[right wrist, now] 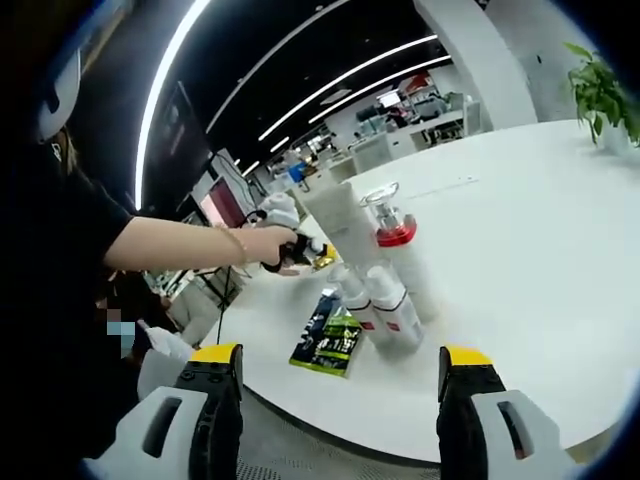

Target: Arrange the skincare products in the storage area until every visible bottle or jar stands upright without overlapping.

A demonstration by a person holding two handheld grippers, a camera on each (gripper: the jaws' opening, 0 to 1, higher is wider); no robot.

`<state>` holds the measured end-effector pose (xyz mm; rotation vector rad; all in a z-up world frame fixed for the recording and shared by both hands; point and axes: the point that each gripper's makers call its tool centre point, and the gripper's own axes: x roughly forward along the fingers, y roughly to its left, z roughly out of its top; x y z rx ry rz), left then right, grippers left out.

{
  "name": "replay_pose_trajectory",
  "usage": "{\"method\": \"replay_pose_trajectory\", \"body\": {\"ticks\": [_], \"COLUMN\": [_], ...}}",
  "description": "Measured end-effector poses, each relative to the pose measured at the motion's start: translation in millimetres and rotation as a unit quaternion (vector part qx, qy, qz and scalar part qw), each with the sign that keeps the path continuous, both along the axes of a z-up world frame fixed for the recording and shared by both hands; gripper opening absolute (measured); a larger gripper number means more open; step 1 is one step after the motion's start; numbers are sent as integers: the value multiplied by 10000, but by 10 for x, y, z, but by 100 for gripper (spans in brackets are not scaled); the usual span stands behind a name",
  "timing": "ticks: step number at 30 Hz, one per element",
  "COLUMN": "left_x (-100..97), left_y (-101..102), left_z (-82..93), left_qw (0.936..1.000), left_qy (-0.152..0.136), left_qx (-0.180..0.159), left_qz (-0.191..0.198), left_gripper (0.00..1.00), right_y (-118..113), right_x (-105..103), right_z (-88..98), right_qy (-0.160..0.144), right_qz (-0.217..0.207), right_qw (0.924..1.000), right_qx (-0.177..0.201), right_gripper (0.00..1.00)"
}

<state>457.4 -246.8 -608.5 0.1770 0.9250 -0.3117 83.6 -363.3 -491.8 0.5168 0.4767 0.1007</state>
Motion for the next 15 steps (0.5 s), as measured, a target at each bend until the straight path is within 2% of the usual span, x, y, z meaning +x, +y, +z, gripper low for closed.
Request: {"method": "replay_pose_trajectory", "body": {"ticks": [7,15], "left_x": [138,47], "left_y": [40,87], "left_z": [-63,26], "left_qw": [10000,9999], "left_qy": [-4,-69], "left_qx": [-82,-101], "left_qz": [-10,-72], "left_gripper": [34,32], "right_y": [-3,15], "right_x": [-1,9], "right_z": [5,18], "right_qy": [-15,-26], "right_qz": [-11,3], "right_qw": [10000,10000], "right_qx": [-9,-15], "right_gripper": [85,85]}}
